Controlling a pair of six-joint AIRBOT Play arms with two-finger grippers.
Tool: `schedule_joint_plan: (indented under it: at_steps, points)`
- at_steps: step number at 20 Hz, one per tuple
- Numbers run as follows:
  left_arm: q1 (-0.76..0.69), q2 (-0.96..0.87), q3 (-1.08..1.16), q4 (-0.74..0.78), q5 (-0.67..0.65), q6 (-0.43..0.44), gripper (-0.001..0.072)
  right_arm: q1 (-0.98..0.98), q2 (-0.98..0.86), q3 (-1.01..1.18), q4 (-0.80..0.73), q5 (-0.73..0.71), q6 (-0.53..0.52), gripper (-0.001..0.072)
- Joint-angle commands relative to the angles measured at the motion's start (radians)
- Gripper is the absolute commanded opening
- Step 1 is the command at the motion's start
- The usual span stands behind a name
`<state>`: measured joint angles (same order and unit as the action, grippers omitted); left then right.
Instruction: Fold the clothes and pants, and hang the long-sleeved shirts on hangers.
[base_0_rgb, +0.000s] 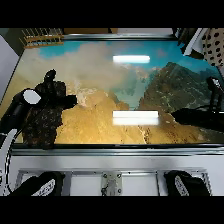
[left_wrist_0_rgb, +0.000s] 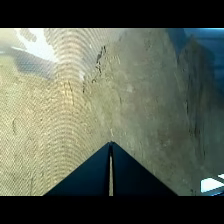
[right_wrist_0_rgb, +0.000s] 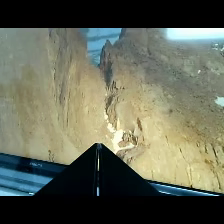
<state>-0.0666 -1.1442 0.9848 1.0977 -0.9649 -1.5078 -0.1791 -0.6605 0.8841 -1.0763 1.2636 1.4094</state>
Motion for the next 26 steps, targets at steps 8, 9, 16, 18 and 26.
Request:
schedule_joint_plan:
  at_steps: [8, 9, 16, 18, 26]
  points:
    - [0.082, -0.089, 0.144, 0.262, 0.162, 0.04, 0.0712, 0.0, -0.001, 0.001, 0.0, 0.0, 0.0, 0.0015]
    - [0.098, -0.141, 0.195, 0.346, 0.16, 0.014, 0.0712, 0.0, -0.001, 0.001, 0.0, 0.0, 0.0, 0.0015]
    - [0.129, -0.543, 0.43, 0.588, 0.144, -0.027, 0.0674, 0.001, -0.001, 0.001, 0.0, 0.0, 0.0, 0.0015]
    - [0.129, -0.621, 0.482, 0.61, 0.127, -0.035, 0.0674, 0.0, -0.001, 0.001, 0.0, 0.0, 0.0, 0.0015]
    - [0.129, -0.766, 0.613, 0.612, 0.062, -0.12, 0.0581, 0.001, -0.001, 0.001, 0.0, 0.0, 0.0, 0.0015]
